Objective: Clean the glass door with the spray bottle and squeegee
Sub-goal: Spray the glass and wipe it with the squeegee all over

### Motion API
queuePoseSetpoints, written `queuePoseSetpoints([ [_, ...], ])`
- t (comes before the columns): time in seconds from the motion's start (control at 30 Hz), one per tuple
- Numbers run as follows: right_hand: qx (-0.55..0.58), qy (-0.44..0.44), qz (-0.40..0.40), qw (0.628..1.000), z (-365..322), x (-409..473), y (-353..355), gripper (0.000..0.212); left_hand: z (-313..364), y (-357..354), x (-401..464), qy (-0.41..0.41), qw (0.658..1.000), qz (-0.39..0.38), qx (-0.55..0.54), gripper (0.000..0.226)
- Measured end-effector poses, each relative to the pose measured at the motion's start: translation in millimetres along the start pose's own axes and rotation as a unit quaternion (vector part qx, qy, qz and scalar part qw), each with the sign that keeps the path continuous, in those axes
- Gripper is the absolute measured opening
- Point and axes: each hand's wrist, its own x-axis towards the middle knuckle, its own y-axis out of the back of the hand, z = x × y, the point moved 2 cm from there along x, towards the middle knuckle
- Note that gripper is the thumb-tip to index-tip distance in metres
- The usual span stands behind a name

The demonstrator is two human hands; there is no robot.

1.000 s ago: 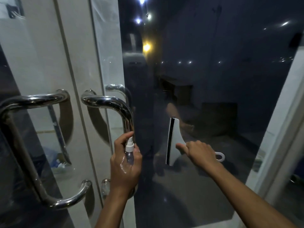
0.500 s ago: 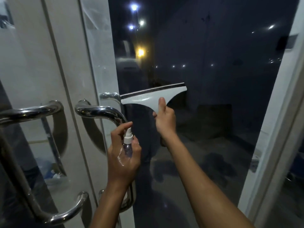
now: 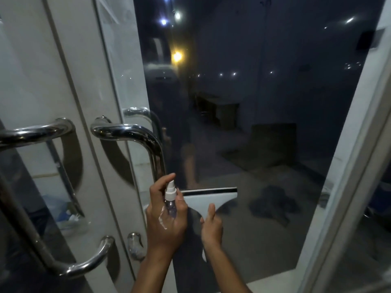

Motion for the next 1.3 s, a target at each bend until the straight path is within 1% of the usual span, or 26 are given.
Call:
queuePoseSetpoints([
  [0.1, -0.01, -0.017, -0.002, 1.0, 21, -7, 18, 0.066, -2, 0, -19, 0.009, 1.0, -0.01, 0.013, 0.04],
  [0.17, 0.018, 0.002, -0.009, 1.0, 14, -11, 25, 0.063, -2, 1, -29, 0.016, 0.999, -0.013, 0.025, 0.038],
  [0.27, 0.071, 0.078, -0.029, 0.994, -25, -12, 23, 0.065, -1, 1, -31, 0.033, 0.999, -0.019, 0.024, 0.039],
  [0.33, 0.095, 0.113, -0.017, 0.989, -60, -11, 20, 0.061, 4, -1, -25, 0.022, 0.999, -0.019, 0.02, 0.038],
  [0.43, 0.07, 0.166, -0.036, 0.983, -98, -6, 11, 0.058, 10, -4, -15, 0.004, 1.0, -0.011, 0.02, 0.038],
  [0.47, 0.055, 0.164, -0.044, 0.984, -101, -3, 8, 0.058, 11, -5, -14, 0.005, 1.0, -0.011, 0.018, 0.038],
  [0.53, 0.041, 0.113, -0.054, 0.991, -91, 4, 7, 0.06, 11, -6, -15, 0.01, 1.0, -0.016, 0.015, 0.039],
  [0.63, 0.055, 0.033, -0.069, 0.996, -49, 14, 15, 0.061, 11, -5, -25, 0.01, 1.0, -0.024, 0.014, 0.041],
  [0.73, -0.019, -0.026, -0.071, 0.997, 10, 12, 31, 0.061, 3, 3, -40, 0.041, 0.999, -0.028, 0.019, 0.04],
  [0.83, -0.103, -0.111, -0.076, 0.985, 68, 1, 52, 0.065, -7, 10, -67, 0.065, 0.997, -0.044, 0.023, 0.038],
  [0.93, -0.139, -0.151, -0.081, 0.975, 94, -8, 70, 0.067, -13, 13, -88, 0.083, 0.994, -0.057, 0.036, 0.036],
  [1.1, -0.122, -0.125, -0.082, 0.981, 80, -16, 80, 0.068, -20, 12, -99, 0.105, 0.991, -0.07, 0.04, 0.036],
  [1.17, -0.136, -0.1, -0.09, 0.982, 73, -17, 83, 0.067, -17, 8, -97, 0.108, 0.99, -0.076, 0.042, 0.035],
  [1.23, -0.173, -0.044, -0.101, 0.979, 62, -17, 91, 0.06, -12, -1, -91, 0.099, 0.991, -0.082, 0.04, 0.036],
  [1.3, -0.231, 0.028, -0.118, 0.965, 40, -17, 98, 0.06, -5, -13, -78, 0.093, 0.991, -0.09, 0.028, 0.037],
])
